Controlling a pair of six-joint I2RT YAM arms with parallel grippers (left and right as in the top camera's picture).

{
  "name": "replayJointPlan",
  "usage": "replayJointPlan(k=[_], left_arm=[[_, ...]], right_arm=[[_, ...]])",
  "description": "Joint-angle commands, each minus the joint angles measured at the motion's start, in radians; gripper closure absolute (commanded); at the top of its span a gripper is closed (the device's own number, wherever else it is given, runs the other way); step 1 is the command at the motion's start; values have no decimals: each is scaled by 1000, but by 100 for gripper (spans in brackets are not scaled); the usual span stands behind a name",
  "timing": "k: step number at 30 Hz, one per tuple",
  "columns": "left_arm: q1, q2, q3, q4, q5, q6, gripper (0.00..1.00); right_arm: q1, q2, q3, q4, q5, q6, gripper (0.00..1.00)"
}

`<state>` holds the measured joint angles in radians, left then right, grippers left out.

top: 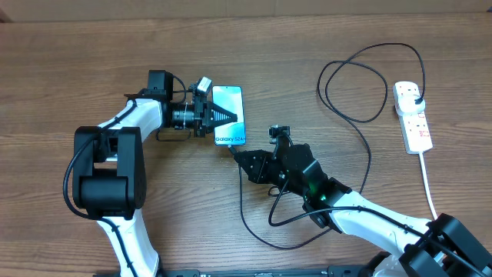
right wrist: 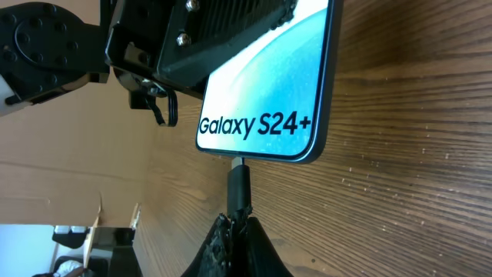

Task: Plug charger to phone and switch on socket

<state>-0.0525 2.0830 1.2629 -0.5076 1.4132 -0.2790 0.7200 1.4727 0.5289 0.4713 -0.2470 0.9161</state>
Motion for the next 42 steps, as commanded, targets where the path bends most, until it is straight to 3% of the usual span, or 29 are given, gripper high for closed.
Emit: replayJointPlan(k=[1,17,29,33,42], left_arm=[[-20,-39,0,-12,58,-14,96],[-20,-39,0,-13,59,-17,96],[-20,-39,0,-12,56,-17,96],[-20,-39,0,-12,54,-17,96],[-20,-39,0,-12,53,-17,96]], right_arm=[[-24,-19,14,9,90,-8,96],[-13,-1,14,-3,88,-8,96],[-15,-19,17,-44,-46,-69,96],[-16,-87,57,-232,-33,-100,96],[-109,-193,274,-990,141,-193,96]])
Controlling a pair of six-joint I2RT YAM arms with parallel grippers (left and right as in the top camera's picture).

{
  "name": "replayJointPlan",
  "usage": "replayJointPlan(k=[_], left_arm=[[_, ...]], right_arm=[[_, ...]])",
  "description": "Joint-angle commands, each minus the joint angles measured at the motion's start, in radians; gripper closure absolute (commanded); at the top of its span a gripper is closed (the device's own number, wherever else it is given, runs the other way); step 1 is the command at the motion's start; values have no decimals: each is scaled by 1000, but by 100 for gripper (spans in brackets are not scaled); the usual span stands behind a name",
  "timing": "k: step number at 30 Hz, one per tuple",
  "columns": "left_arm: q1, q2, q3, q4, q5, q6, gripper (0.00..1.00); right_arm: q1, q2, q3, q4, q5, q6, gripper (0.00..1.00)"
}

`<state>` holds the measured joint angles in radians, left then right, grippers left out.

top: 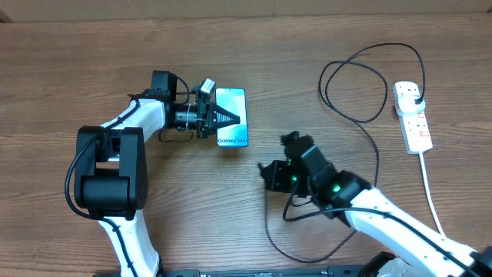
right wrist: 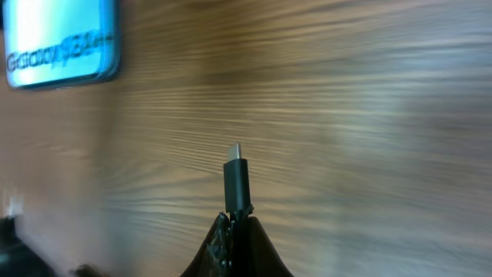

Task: Plug charger to phone and switch on socket

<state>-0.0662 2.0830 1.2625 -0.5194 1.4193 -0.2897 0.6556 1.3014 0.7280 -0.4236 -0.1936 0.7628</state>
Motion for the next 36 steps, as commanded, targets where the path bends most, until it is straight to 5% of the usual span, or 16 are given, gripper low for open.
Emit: replayJointPlan(k=[1,11,22,29,36], left_arm=[[-6,-39,1,0,47,-6,96],[-6,-39,1,0,47,-6,96],[-6,-39,1,0,47,-6,96],[-6,-39,1,0,47,-6,96],[-6,-39,1,0,47,-6,96]], right_arm=[[-67,-22,90,-160,91,-40,96],[-141,79,94,-470,217,-31,96],[-141,343,94,-454,214,-1,91],[-141,360,94,-457,183,-1,81],[-141,360,93,-462,150,-1,82]])
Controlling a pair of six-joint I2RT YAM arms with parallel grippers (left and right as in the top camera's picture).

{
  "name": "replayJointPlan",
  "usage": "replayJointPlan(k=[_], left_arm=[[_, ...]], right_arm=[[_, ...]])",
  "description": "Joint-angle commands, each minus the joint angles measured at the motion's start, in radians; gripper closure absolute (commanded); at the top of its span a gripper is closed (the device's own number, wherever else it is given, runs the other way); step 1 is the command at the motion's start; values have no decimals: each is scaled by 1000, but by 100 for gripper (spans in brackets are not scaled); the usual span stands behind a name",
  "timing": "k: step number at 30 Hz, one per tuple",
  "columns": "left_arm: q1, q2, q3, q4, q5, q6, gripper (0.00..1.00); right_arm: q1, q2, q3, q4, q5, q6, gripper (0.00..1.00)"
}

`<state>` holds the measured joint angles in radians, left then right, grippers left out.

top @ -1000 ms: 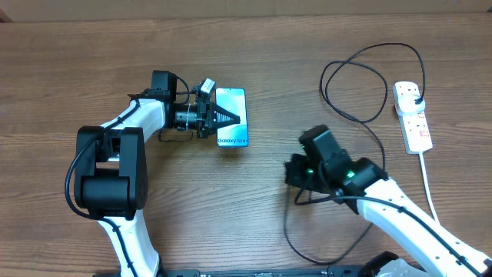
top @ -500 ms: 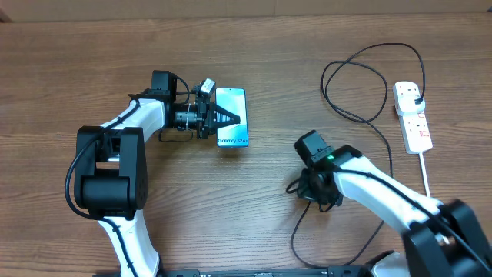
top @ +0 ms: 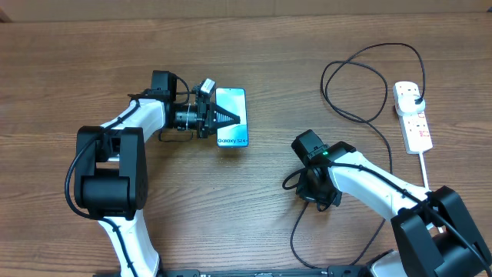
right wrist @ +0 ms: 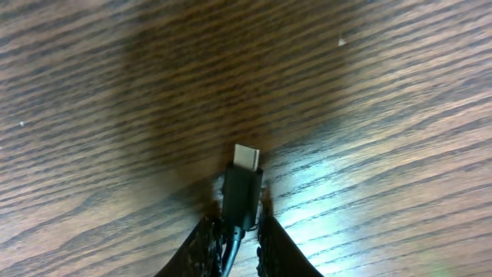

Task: Plug charger to phone and switch on socket

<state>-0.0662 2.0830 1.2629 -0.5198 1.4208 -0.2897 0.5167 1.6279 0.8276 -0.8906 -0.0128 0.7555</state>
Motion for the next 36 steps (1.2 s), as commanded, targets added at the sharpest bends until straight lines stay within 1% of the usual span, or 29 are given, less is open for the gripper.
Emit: replayJointPlan(k=[1,6,8,10,14,15,16,17,21,25,27,30,34,36], left_arm=[[-6,-39,0,0,45,-6,96],[-6,-39,0,0,45,-6,96],[-6,-39,0,1,39,-5,95],[-6,-39,0,1,2,-2,96],[-6,-39,0,-21,-175,0,96],[-6,-39,0,-62,-193,15,96],[-6,-39,0,-101,-188,39,96],[-4,-39,0,-105,-160,48,96],[-1,-39,0,-108,-33,175,96],[2,-39,0,-185,-38,272,95],[2,-39,0,-241,-35,333,95],[2,-39,0,-319,-1,414,96],[14,-40,0,-466,159,616,96],[26,-40,2,-551,159,693,96]], right_arm=[[-2,34,-6,5,-39,6,85],[-2,34,-6,7,-42,6,96],[-2,34,-6,7,-42,6,96],[-2,34,-6,6,-47,6,96],[-2,34,-6,10,-60,6,96],[-2,34,-6,12,-60,6,96],[-2,34,-6,15,-60,6,96],[-2,34,-6,18,-60,4,96],[-2,30,-6,30,-60,-28,96],[0,-15,-6,45,-63,-74,96],[0,-58,-6,70,-103,-99,96],[0,-134,-6,143,-219,-160,96],[0,-230,-6,210,-338,-221,96],[0,-268,-6,212,-359,-242,96]])
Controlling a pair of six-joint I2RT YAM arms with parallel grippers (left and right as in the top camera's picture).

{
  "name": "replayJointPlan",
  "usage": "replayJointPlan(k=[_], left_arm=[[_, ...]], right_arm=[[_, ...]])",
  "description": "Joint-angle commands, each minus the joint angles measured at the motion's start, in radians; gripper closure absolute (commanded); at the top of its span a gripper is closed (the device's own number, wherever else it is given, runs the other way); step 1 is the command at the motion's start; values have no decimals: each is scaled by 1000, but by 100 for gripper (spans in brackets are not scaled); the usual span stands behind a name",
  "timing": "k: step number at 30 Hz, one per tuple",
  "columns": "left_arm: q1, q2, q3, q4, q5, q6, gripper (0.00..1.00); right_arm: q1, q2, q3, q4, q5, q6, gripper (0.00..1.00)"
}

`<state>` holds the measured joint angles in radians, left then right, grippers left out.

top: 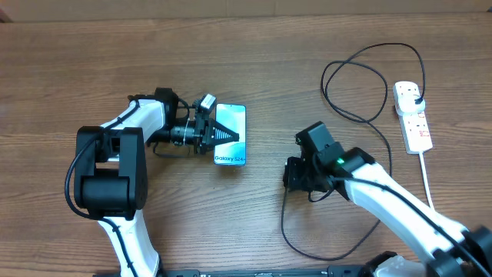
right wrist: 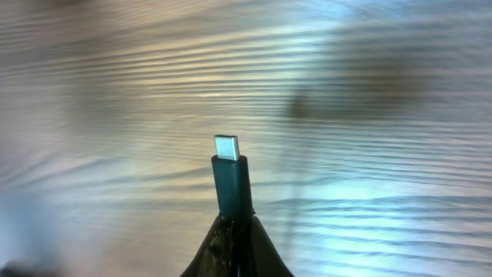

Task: Plug charger to phone and switch on socket

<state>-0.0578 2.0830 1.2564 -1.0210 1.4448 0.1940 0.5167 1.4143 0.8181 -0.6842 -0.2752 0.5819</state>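
The phone (top: 231, 137) lies face up on the table, its blue screen reading Galaxy S24+. My left gripper (top: 217, 133) is shut on the phone's left edge, its black fingers lying over the screen. My right gripper (top: 290, 174) is to the right of the phone, apart from it, and points left. In the right wrist view my right gripper (right wrist: 234, 225) is shut on the black charger plug (right wrist: 231, 181), whose metal tip sticks out over bare wood. The black cable (top: 286, 225) loops from that gripper round to the white socket strip (top: 415, 123) at the far right.
The cable makes a wide loop (top: 361, 69) at the back right, next to the strip. A white lead (top: 429, 188) runs from the strip toward the front edge. Wood tabletop (top: 231, 46) lies all around.
My right gripper pointed down with the plug tip close to the table; now it is turned to the left, with the plug held off the wood. The phone and left gripper have shifted slightly toward the front.
At first the plug tip stood at the phone's bottom port, with my left gripper holding the phone. Then the plug was well away to the right of the phone. Later it pointed down at the table near the middle. Now it faces left again, toward the phone.
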Motion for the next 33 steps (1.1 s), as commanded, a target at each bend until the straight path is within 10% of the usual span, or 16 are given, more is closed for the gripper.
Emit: replayJointPlan(k=[1,33], left_arm=[[26,-40,8,-98,134,268,96],[47,-40,8,-145,135,262,96]], right_arm=[[1,-76,2,4,-103,-87,96],[361,-133,-224,688,-38,100,96]])
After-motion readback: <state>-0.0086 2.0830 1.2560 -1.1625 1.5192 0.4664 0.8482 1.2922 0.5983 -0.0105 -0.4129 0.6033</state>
